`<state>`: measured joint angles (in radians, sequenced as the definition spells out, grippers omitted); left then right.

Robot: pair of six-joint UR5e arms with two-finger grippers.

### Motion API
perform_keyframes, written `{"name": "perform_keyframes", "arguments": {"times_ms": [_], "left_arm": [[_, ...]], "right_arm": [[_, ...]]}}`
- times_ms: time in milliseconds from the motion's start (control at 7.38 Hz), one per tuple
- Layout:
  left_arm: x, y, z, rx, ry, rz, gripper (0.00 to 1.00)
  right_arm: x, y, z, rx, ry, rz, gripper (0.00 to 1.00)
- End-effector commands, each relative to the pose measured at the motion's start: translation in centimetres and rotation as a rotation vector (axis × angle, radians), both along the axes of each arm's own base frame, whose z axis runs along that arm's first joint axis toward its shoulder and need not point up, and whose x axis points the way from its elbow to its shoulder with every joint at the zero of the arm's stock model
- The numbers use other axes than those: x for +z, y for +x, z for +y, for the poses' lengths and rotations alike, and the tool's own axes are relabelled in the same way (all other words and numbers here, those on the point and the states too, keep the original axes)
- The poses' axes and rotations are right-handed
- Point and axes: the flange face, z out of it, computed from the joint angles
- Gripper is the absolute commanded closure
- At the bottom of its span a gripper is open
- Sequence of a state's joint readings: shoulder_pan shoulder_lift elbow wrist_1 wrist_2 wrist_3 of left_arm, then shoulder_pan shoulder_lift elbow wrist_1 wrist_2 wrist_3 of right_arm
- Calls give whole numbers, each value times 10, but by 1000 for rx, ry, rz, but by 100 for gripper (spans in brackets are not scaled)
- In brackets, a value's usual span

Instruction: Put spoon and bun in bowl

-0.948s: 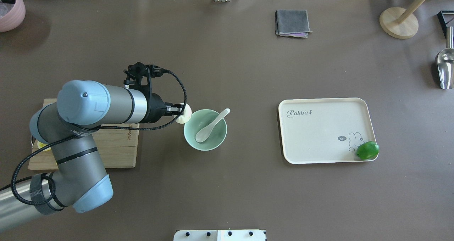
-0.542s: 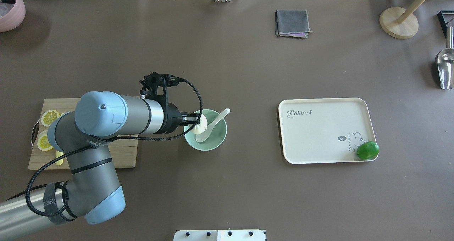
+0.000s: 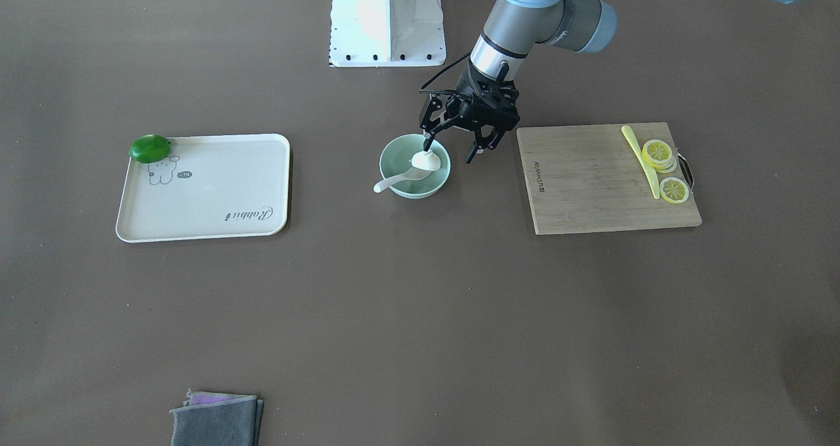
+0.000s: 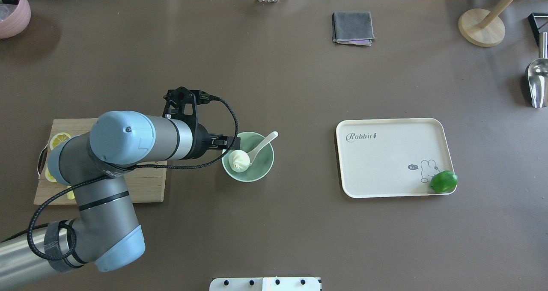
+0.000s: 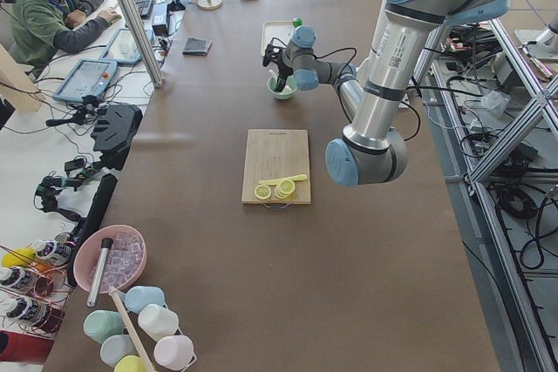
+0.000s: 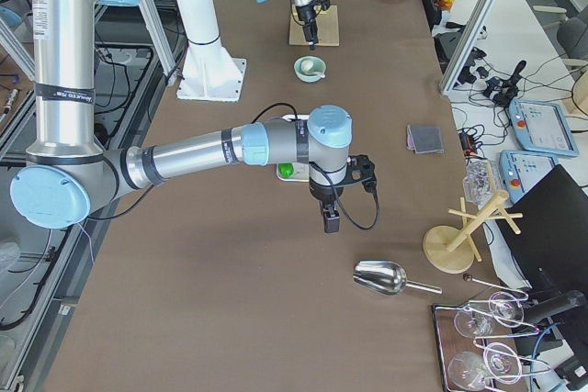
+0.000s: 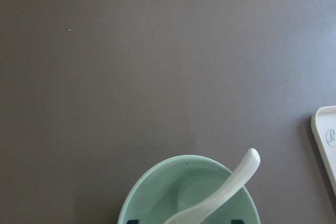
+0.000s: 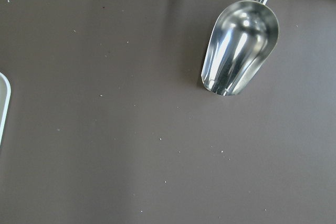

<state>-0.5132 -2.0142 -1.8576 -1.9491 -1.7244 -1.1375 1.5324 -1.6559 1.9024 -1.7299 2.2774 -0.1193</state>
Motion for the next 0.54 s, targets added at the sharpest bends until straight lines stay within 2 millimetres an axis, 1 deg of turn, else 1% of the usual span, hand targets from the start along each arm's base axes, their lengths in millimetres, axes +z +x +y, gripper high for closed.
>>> {"name": "perform_keyframes", "arguments": {"times_ms": [0,135,271,406], "left_arm": [[22,-85,-65,124,7,-174,1],[51,-148,-98,216,33,-215,1],[101,-220,-119,273,83,-265,0],[160,-300,-130,293,141,-343,0]], "right_arm": [[24,2,20,6,-58,4,0],[29,2,24,4,-67,5,0],[36,1,31,2,-83,6,0],[36,2,31,6,-87,1,0]]}}
